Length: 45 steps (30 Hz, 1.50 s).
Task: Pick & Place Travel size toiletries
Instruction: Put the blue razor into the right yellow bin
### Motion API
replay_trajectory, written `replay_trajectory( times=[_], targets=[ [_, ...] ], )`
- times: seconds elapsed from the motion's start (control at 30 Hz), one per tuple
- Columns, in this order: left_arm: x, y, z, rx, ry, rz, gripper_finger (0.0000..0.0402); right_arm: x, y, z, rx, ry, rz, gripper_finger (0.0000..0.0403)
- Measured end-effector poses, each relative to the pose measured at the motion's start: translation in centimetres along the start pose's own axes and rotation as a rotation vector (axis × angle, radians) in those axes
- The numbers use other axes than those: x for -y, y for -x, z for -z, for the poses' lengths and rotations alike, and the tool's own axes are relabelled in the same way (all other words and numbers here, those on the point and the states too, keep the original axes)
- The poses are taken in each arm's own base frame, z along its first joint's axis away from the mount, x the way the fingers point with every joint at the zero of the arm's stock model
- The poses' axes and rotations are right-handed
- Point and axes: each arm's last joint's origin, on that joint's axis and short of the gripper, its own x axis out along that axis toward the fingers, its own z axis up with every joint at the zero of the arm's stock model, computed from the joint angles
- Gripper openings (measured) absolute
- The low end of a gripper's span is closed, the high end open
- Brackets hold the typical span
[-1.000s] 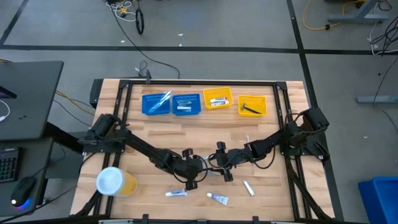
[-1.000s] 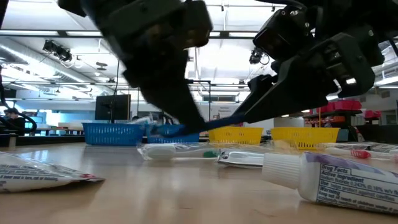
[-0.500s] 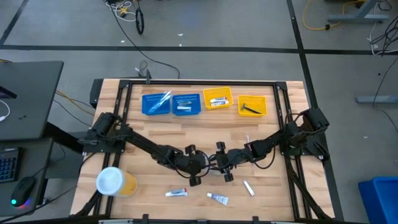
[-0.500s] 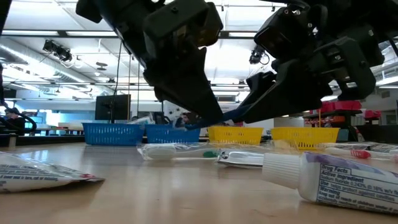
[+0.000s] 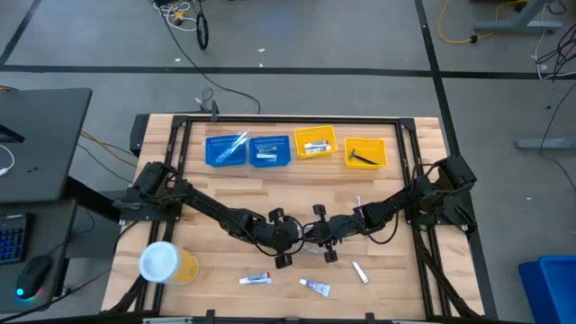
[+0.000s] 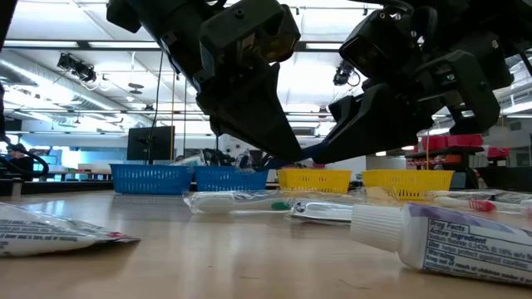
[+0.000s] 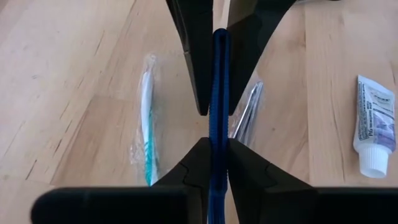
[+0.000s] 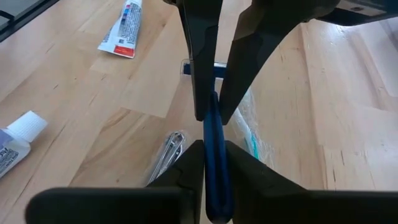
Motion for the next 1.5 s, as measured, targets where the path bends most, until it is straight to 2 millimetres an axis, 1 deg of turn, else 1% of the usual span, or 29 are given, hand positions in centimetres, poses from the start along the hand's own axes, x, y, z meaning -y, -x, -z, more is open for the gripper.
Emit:
replay_trajectory(
  times=[0.93, 1.03, 1.2, 1.37, 1.5],
  targets=[
    [0.0, 0.0, 0.0, -0.001, 0.019, -0.001, 0.0055, -0.02, 0.0, 0.0, 0.0, -0.006, -0.002, 0.0045],
    [-0.03, -0.01, -0.01, -0.001, 0.022, -0.001, 0.0069, -0.02, 0.0, 0.06, -0.006, -0.007, -0.002, 0.0045],
    [-0.05, -0.01, -0.01, 0.0, 0.022, -0.006, 0.0109, -0.05, 0.0, 0.11, -0.011, -0.012, -0.007, 0.0045],
    [-0.07, -0.01, -0.02, 0.003, 0.022, -0.011, 0.0142, -0.06, 0.01, 0.26, -0.026, -0.069, -0.009, 0.0044],
    [-0.09, 0.0, -0.03, 0.008, 0.021, -0.021, 0.0159, -0.06, 0.01, 0.35, -0.037, -0.132, -0.005, 0.0044]
  ],
)
